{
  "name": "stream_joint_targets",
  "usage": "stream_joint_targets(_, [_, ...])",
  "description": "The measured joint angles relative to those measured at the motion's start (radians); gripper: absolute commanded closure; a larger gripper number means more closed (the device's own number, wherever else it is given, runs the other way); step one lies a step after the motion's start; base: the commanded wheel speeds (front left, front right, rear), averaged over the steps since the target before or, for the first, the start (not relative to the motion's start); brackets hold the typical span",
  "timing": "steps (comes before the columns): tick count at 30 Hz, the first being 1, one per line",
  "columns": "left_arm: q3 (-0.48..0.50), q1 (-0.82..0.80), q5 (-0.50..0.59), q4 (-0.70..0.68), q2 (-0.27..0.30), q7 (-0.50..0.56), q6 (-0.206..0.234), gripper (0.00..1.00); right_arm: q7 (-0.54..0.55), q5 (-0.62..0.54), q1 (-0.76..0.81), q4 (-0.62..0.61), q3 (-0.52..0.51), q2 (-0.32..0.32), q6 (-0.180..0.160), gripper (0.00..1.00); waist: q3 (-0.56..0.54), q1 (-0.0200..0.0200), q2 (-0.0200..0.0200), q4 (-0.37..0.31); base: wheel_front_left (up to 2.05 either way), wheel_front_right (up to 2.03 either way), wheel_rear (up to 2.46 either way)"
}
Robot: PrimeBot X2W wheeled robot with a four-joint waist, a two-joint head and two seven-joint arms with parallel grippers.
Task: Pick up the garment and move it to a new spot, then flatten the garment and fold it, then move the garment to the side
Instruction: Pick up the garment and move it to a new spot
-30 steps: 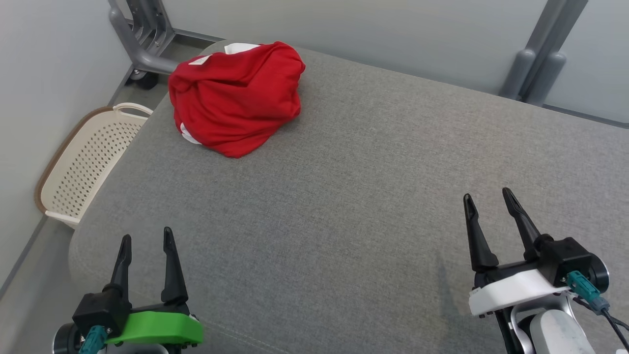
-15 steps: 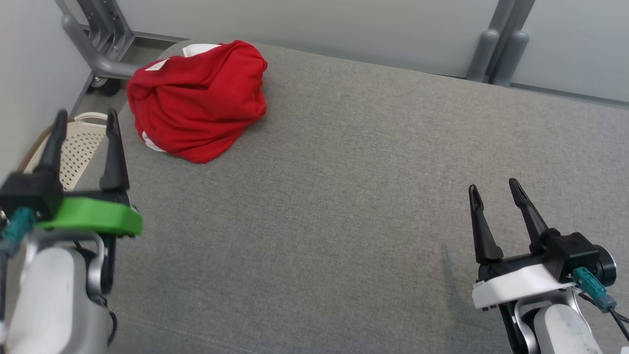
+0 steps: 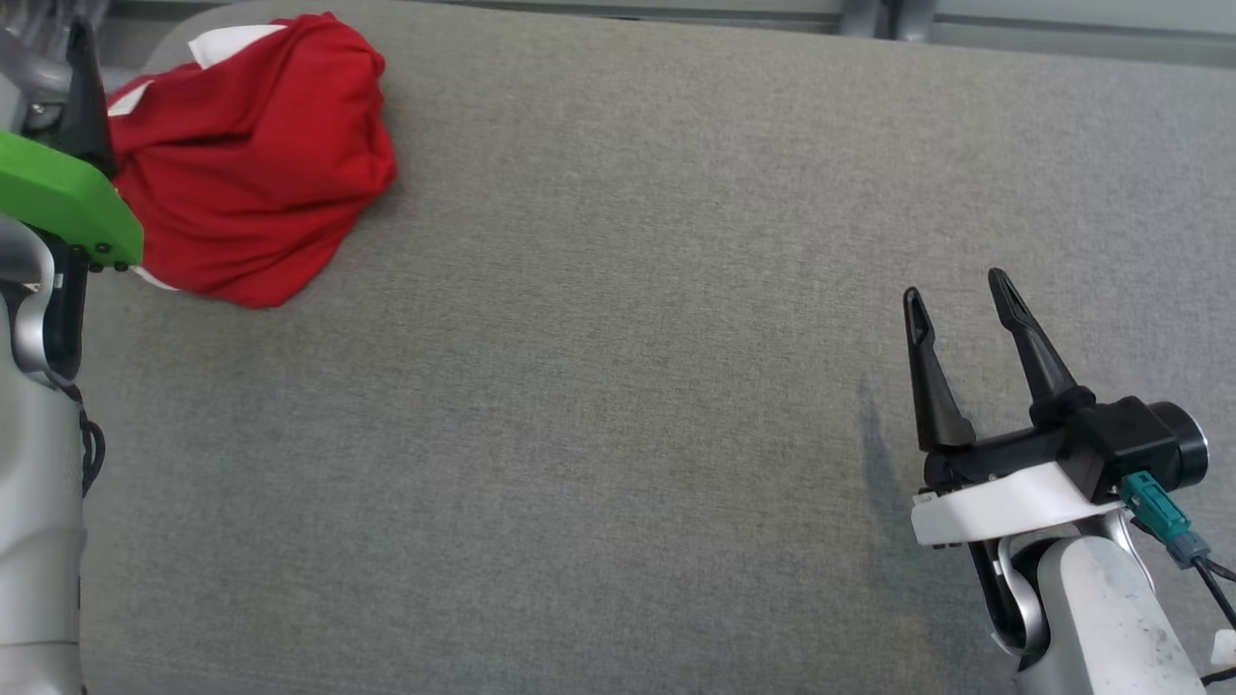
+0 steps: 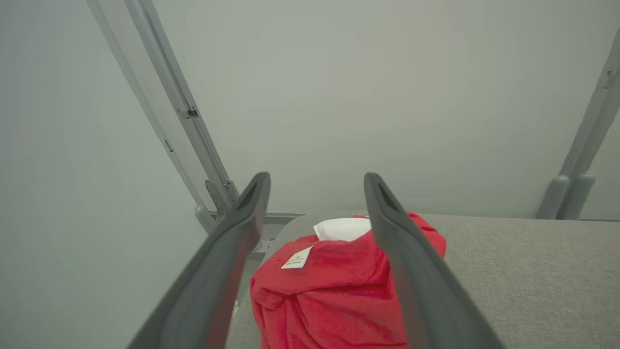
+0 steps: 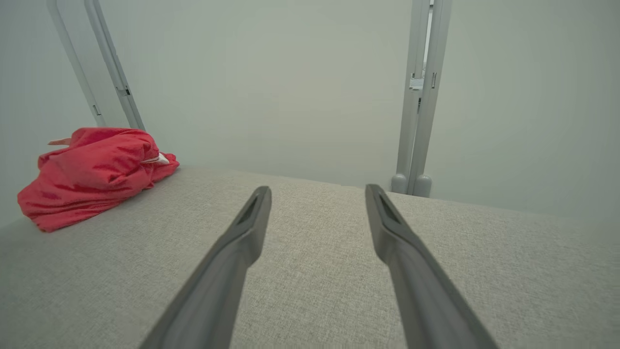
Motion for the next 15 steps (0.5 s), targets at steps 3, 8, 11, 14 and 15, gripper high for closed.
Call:
stream_joint_targets(3, [-0.022, -0.039, -0.023, 0.071, 0.005, 0.030, -0.009, 0.00, 0.000, -0.008, -0.013, -0.004, 0.000, 0.000, 0.000, 0.00, 0.041, 0.0000, 0.0000, -0.027, 0.00, 0.00, 0.00])
stream_joint_targets(8, [-0.074, -0.089, -0.054, 0.160, 0.030, 0.071, -0.013, 0.00, 0.000, -0.021, -0.040, -0.016, 0.005, 0.000, 0.000, 0.00, 0.108, 0.0000, 0.0000, -0.064, 0.00, 0.00, 0.00])
stream_joint_targets(11, [-0.130, -0.105, -0.082, 0.191, 0.045, 0.091, -0.014, 0.00, 0.000, -0.025, -0.055, -0.024, 0.010, 0.000, 0.000, 0.00, 0.146, 0.0001, 0.0000, -0.086, 0.00, 0.00, 0.00])
stream_joint_targets(14, [-0.165, -0.114, -0.106, 0.222, 0.063, 0.093, -0.015, 0.00, 0.000, -0.029, -0.065, -0.027, 0.012, 0.000, 0.000, 0.00, 0.180, 0.0001, 0.0000, -0.106, 0.00, 0.00, 0.00])
stream_joint_targets(15, [-0.173, -0.120, -0.112, 0.234, 0.072, 0.091, -0.015, 0.00, 0.000, -0.031, -0.068, -0.030, 0.012, 0.000, 0.000, 0.00, 0.191, 0.0001, 0.0000, -0.112, 0.00, 0.00, 0.00])
